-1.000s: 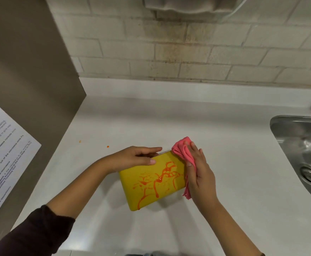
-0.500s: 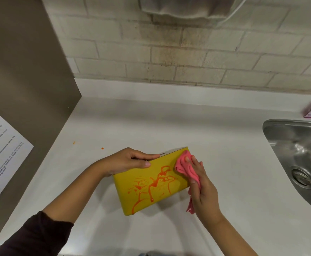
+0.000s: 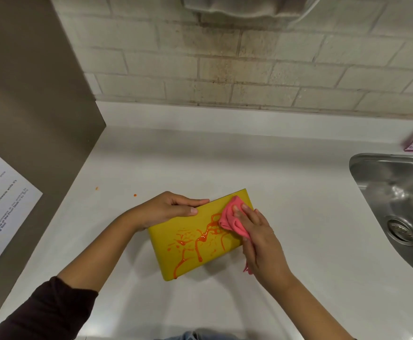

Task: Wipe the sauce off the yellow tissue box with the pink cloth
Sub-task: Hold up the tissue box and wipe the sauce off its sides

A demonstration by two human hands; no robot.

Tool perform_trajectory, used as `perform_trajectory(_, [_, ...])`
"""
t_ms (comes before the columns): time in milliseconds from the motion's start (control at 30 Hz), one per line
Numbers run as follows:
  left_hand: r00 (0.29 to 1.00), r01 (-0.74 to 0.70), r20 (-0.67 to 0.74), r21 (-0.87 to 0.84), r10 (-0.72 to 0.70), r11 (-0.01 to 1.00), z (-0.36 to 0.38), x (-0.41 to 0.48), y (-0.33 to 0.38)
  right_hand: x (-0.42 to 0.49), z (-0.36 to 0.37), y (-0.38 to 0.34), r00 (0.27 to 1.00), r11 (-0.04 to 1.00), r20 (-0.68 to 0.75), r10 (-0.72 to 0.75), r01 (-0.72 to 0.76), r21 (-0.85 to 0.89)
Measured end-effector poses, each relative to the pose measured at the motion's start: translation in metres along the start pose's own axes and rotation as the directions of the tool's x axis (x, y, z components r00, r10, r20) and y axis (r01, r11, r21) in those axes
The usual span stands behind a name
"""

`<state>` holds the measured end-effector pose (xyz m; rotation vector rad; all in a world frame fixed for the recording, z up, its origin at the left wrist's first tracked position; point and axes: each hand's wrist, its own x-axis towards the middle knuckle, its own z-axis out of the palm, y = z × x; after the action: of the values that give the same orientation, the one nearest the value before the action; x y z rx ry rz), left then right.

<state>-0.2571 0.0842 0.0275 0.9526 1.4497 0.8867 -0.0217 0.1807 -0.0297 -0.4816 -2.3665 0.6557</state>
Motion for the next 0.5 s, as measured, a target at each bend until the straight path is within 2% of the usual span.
perform_trajectory(67, [1.000, -0.003, 0.001, 0.005, 0.003, 1.000, 0.001, -0.001, 0.000, -0.003, 0.002, -0.001, 0.995, 0.997, -0.083, 0.061, -0.057, 0.055])
perform_trajectory(133, [1.000, -0.007, 0.002, 0.005, 0.007, 1.000, 0.002, -0.001, 0.000, -0.002, 0.011, -0.012, 0.960, 0.967, -0.186, 0.211, -0.178, 0.180])
perform_trajectory(200, [1.000, -0.009, -0.006, 0.005, 0.009, 1.000, 0.003, -0.002, 0.001, 0.003, 0.023, -0.025, 0.930, 0.940, -0.224, 0.293, -0.238, 0.244])
perform_trajectory(300, [1.000, -0.014, -0.023, 0.010, 0.015, 1.000, 0.003, -0.001, -0.001, 0.006, 0.031, -0.037, 0.961, 0.970, -0.176, 0.215, -0.190, 0.149])
perform_trajectory(433, [0.999, -0.031, -0.022, -0.016, 0.030, 0.999, 0.002, -0.001, -0.003, -0.004, 0.019, -0.029, 0.999, 0.997, -0.013, 0.036, -0.035, 0.064])
perform_trajectory(500, [0.999, -0.041, -0.025, -0.030, 0.041, 0.999, 0.002, 0.000, -0.004, -0.006, 0.009, -0.022, 0.999, 0.997, 0.025, 0.024, -0.026, 0.070])
